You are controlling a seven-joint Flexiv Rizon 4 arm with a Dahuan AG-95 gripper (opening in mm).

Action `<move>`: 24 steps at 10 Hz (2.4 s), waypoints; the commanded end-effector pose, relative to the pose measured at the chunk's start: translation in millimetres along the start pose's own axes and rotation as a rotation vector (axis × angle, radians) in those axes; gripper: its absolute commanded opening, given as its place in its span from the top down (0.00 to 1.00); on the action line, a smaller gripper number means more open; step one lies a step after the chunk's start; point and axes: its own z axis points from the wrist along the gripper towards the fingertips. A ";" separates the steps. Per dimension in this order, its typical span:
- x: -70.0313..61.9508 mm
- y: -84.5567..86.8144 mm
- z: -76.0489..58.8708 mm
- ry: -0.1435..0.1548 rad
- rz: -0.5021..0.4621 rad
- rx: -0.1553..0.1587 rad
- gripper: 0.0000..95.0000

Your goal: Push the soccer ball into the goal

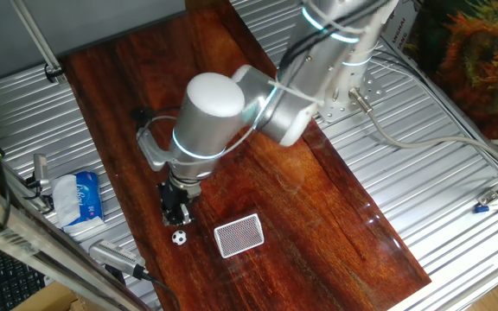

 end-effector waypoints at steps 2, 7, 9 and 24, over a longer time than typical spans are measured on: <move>-1.4 2.8 2.9 0.119 -0.001 0.002 1.00; -1.4 2.8 2.9 0.112 -0.006 -0.001 1.00; -1.4 2.8 2.9 0.113 -0.015 0.007 1.00; 4.5 12.2 5.6 0.130 0.026 0.004 1.00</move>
